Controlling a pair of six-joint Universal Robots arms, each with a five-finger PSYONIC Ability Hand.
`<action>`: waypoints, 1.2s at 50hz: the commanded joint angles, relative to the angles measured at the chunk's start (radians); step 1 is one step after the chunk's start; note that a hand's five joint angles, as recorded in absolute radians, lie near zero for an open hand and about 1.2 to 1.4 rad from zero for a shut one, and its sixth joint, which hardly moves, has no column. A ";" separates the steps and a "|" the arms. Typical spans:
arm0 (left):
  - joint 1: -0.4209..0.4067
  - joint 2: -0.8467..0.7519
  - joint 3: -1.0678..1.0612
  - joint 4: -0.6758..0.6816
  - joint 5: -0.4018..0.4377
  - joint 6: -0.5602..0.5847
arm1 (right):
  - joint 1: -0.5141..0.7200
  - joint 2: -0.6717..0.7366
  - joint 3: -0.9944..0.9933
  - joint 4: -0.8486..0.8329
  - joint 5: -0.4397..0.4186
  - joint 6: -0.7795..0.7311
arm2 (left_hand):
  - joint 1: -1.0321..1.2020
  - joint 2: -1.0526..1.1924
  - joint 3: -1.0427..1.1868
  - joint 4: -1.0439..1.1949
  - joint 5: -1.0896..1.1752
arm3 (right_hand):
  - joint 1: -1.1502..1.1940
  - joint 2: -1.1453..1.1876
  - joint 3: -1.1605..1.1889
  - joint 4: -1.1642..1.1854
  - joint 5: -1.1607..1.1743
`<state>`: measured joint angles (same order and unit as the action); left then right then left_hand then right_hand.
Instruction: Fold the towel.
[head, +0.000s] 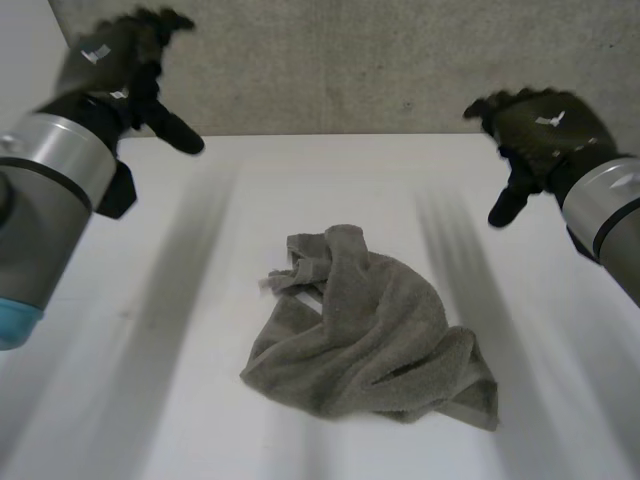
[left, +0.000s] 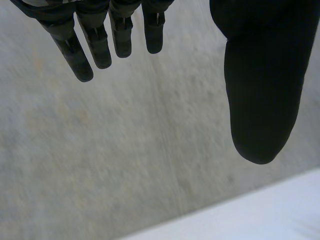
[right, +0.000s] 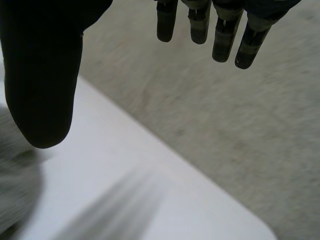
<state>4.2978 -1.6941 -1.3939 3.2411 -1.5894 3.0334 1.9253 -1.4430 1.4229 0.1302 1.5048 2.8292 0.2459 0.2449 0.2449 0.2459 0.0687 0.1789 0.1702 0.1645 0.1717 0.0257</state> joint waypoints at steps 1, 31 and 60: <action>-0.009 -0.191 0.059 -0.054 0.139 0.041 | 0.124 0.013 0.014 0.140 -0.008 -0.019 | 0.135 0.136 0.136 0.135 0.137 | 0.079 0.088 0.094 0.086 0.058; -0.038 -0.588 0.200 -0.058 0.367 0.165 | 0.311 0.116 0.444 -0.247 -0.077 0.004 | 0.308 0.309 0.309 0.308 0.311 | 0.261 0.270 0.276 0.268 0.240; -0.081 -0.710 0.332 -0.072 0.325 0.177 | 0.253 0.181 0.366 -0.302 -0.061 -0.063 | 1.150 1.151 1.151 1.150 1.153 | 1.217 1.226 1.232 1.225 1.196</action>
<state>4.2173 -2.3634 -1.1505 3.1857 -1.2317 3.2023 2.2194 -1.2274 1.8409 -0.1773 1.4424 2.7782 1.0628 1.0752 1.0721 1.0691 0.8924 1.3053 1.1438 1.1412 1.1418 0.9509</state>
